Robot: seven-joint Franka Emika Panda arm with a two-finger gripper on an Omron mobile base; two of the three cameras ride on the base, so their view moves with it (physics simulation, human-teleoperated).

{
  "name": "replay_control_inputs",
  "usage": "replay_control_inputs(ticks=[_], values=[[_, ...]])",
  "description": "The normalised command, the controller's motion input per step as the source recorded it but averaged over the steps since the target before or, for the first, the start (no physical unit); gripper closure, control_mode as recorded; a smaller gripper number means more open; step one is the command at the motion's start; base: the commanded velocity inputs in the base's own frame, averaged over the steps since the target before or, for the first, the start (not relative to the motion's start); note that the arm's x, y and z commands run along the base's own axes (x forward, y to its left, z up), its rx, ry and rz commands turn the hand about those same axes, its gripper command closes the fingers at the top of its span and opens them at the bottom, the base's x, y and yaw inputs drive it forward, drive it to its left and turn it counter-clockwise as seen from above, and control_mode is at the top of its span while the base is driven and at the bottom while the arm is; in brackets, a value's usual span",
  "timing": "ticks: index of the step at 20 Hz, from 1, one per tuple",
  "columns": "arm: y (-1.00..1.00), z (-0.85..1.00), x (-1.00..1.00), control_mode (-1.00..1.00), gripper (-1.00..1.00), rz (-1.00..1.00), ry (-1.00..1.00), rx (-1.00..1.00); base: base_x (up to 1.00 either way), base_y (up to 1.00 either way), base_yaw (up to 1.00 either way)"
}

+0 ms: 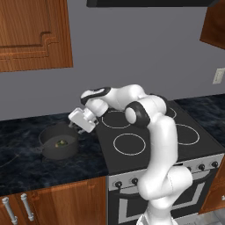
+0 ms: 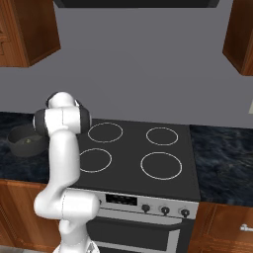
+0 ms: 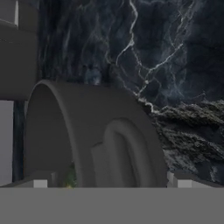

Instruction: Turn on the sink faucet. Then move the squash from the counter to the sink. Turn off the sink. Move the vegetable from the sink to the pot next to the stove. Finally move the pot to the front left burner.

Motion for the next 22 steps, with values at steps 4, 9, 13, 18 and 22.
replay_control_inputs(ticks=[4, 9, 13, 18, 22], values=[[0.0, -0.01, -0.01, -1.0, -1.0, 0.1, -0.11, 0.03, 0.0, 0.0, 0.0], [0.0, -0.07, -0.04, -1.0, -1.0, 0.12, -0.13, 0.06, 0.0, 0.0, 0.0], [0.0, -0.16, -0.04, -1.0, -1.0, 0.11, -0.13, 0.1, 0.0, 0.0, 0.0], [0.0, -0.08, -0.08, -1.0, -1.0, 0.12, -0.14, 0.11, 0.0, 0.0, 0.0], [0.0, -0.04, -0.19, -1.0, -1.0, 0.07, -0.08, 0.07, 0.0, 0.0, 0.0]])
